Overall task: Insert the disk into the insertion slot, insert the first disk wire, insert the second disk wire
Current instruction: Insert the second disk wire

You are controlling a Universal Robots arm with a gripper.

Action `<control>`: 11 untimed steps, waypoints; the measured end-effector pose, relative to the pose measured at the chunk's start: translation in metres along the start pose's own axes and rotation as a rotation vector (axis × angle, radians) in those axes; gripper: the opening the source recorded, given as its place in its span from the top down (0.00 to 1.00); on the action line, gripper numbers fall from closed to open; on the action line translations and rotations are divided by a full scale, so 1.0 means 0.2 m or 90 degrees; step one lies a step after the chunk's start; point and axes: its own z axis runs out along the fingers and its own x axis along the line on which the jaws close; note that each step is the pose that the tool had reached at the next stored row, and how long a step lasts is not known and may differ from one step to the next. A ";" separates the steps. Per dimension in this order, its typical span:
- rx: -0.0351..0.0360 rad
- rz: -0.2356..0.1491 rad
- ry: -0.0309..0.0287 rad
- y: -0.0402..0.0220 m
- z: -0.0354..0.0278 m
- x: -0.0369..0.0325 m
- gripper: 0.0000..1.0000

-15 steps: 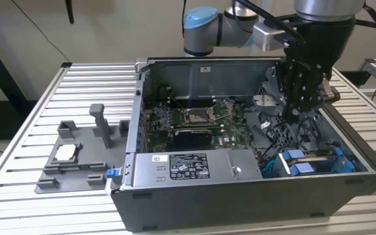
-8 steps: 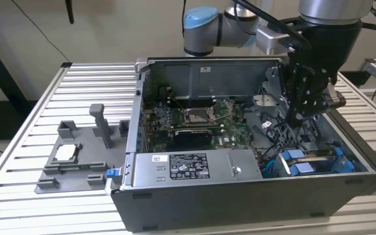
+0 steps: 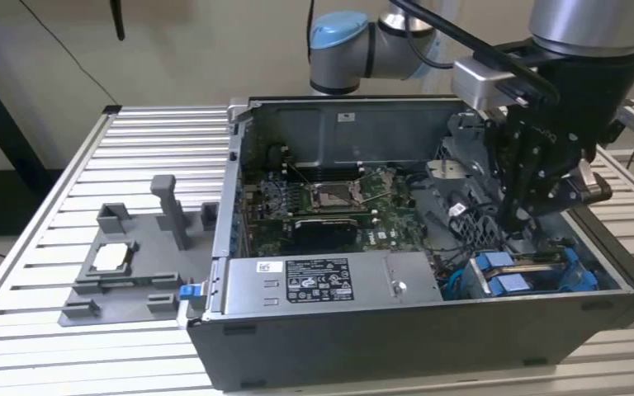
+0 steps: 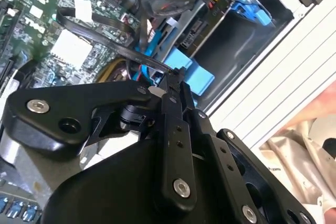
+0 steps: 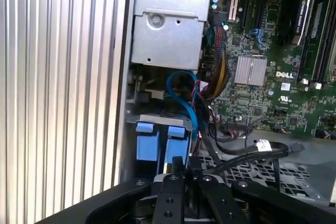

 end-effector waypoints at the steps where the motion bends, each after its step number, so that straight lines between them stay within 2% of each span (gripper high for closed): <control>1: -0.0007 0.000 -0.0001 -0.002 0.001 0.014 0.84; 11: -0.0065 0.000 -0.0010 -0.026 0.016 0.150 0.84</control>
